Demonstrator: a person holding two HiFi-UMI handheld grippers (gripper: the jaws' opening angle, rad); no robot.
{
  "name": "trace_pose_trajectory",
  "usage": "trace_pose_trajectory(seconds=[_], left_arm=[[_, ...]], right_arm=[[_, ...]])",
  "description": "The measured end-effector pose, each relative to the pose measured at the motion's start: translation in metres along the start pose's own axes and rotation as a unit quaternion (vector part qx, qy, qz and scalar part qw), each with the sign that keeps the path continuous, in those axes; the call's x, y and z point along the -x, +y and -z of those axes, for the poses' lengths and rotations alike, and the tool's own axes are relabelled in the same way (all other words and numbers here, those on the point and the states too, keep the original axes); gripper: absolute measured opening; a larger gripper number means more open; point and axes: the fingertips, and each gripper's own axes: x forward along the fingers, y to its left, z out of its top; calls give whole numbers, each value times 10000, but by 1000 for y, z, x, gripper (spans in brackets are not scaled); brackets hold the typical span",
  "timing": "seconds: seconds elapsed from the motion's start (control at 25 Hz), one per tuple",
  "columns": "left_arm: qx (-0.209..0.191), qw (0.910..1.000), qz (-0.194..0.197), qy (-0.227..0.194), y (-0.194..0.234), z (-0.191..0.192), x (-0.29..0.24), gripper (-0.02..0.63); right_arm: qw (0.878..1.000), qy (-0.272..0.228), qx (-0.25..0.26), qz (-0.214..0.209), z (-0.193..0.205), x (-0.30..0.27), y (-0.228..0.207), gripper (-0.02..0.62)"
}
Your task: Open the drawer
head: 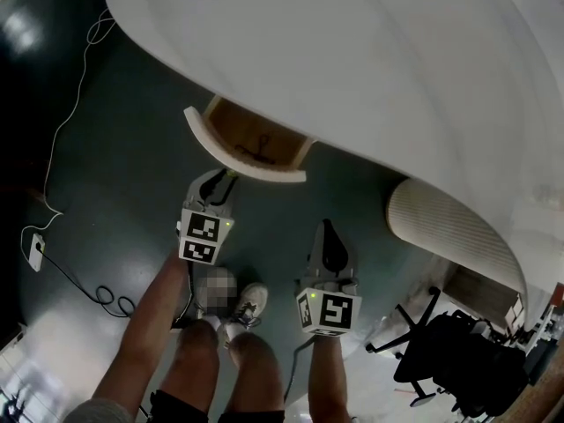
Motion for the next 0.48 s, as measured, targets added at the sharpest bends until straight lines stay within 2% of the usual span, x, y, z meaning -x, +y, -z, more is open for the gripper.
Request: trace_pose_trajectory(seconds=[0.48], left_arm=[[94, 9997, 2, 211, -2, 23, 29, 117]], right_arm=[[9995, 299, -63, -9, 14, 22, 14, 6]])
